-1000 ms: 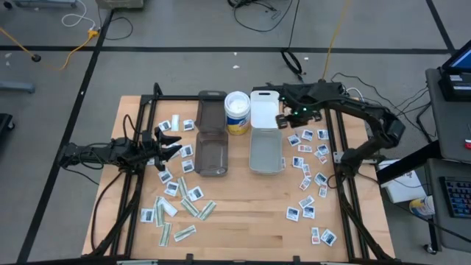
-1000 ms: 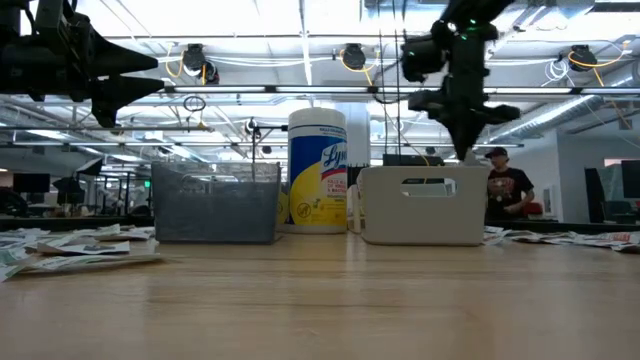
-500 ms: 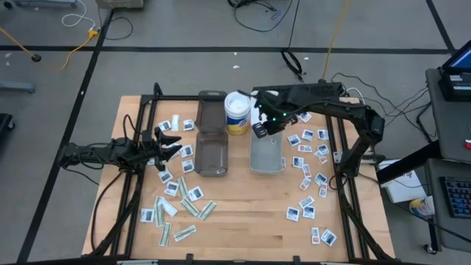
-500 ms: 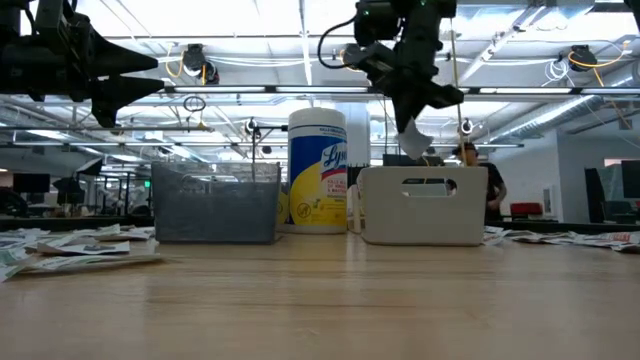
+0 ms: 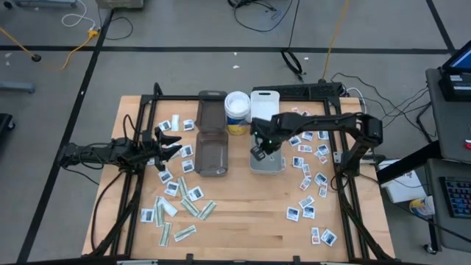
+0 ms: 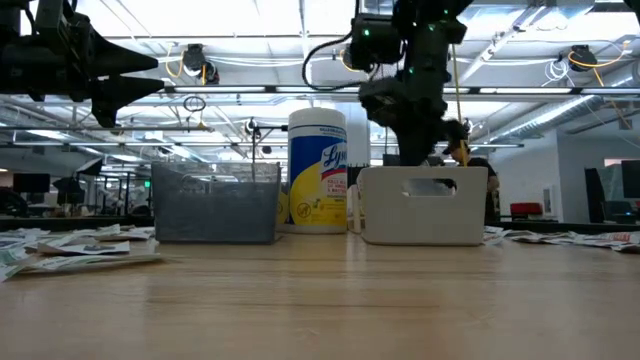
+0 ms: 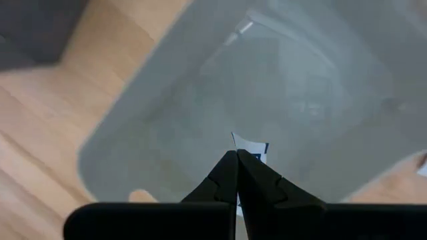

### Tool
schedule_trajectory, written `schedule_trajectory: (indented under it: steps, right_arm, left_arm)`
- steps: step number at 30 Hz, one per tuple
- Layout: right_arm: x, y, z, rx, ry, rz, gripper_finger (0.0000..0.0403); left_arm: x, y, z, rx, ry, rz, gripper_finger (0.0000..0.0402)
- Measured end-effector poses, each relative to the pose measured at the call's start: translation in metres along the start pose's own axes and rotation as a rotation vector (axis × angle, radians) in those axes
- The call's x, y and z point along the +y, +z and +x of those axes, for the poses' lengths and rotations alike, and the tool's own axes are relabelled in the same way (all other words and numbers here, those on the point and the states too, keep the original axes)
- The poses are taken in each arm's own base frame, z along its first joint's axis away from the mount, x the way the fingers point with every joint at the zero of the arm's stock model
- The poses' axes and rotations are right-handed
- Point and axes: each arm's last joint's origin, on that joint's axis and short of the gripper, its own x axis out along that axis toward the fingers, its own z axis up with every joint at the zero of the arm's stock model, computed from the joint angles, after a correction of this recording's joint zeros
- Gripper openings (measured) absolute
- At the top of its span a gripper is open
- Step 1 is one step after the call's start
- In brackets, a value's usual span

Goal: Pick & Place First Aid Supplies
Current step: Put the alcohol pad into the gray bin

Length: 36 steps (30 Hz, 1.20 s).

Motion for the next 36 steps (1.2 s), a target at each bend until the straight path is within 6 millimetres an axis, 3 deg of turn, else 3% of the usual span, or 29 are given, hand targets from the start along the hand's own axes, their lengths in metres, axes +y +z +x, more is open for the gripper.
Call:
schedule_trajectory:
  steps: [5, 9, 19, 24, 32, 36]
  right_arm:
    - [0.001, -0.006, 0.019, -0.037, 0.042, -0.038, 0.0]
    - [0.0, -0.006, 0.022, -0.044, 0.047, -0.053, 0.0014]
    - [0.001, -0.007, 0.021, -0.022, 0.066, -0.034, 0.0154]
    - [-0.003, -0.002, 0.006, -0.004, 0.079, 0.008, 0.0181]
    - [-0.008, 0.004, -0.022, -0.003, 0.067, 0.022, 0.0174]
    - [-0.014, 0.005, -0.026, 0.013, 0.048, 0.018, 0.0174]
  left_arm:
    - [0.0, 0.0, 0.0, 0.0, 0.0, 0.0, 0.0196]
    - [0.0, 0.0, 0.0, 0.0, 0.0, 0.0, 0.0196]
    - [0.0, 0.0, 0.0, 0.001, 0.0, 0.0, 0.0196]
    - [0.0, 0.0, 0.0, 0.0, 0.0, 0.0, 0.0196]
    - [0.0, 0.0, 0.0, 0.0, 0.0, 0.0, 0.0196]
    - [0.0, 0.0, 0.0, 0.0, 0.0, 0.0, 0.0196]
